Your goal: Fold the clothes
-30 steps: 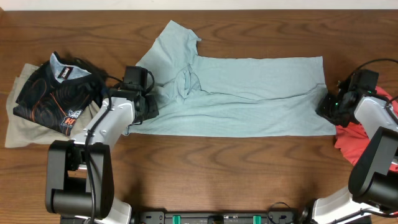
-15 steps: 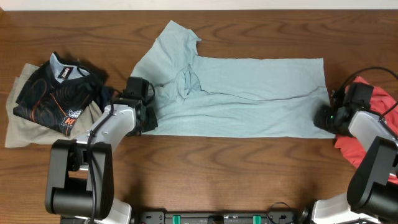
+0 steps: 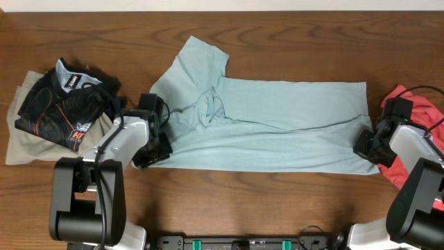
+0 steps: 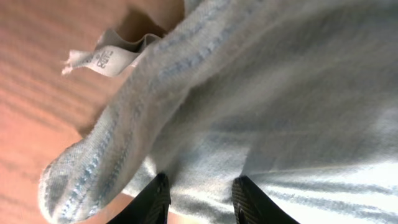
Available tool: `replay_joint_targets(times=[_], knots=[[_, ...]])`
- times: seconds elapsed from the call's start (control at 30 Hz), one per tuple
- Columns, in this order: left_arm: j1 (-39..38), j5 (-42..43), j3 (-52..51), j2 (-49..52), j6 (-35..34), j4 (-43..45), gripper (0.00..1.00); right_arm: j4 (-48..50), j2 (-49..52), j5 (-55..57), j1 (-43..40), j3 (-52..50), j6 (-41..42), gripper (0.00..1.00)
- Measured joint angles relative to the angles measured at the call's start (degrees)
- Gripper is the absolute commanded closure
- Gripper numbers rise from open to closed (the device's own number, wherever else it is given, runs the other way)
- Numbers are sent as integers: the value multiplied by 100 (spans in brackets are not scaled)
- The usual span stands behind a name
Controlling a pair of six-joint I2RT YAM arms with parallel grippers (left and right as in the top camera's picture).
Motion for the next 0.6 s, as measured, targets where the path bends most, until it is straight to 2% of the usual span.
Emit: replay_joint_targets(times=[0.17, 0.23, 0.3, 0.37, 0.47, 0.6], knots=[[4, -13, -44, -278, 9, -63, 65, -109, 9, -98, -70, 105, 15, 85], [4, -31, -9, -568, 68, 63, 51, -188, -9, -302, -118, 133, -74, 79], [4, -37, 90, -826, 138, 267, 43, -273, -52, -597, -120, 144, -151, 66], [7, -35, 321, -1027, 282, 579, 39, -293, -208, -1029, -118, 175, -203, 31], [7, 9, 767, -1078, 623, 1043, 35, -299, -632, -1589, -118, 337, -258, 1], [9, 59, 1346, -793, 1108, 1547, 30, -216, -1377, -2459, -118, 590, -415, 1]])
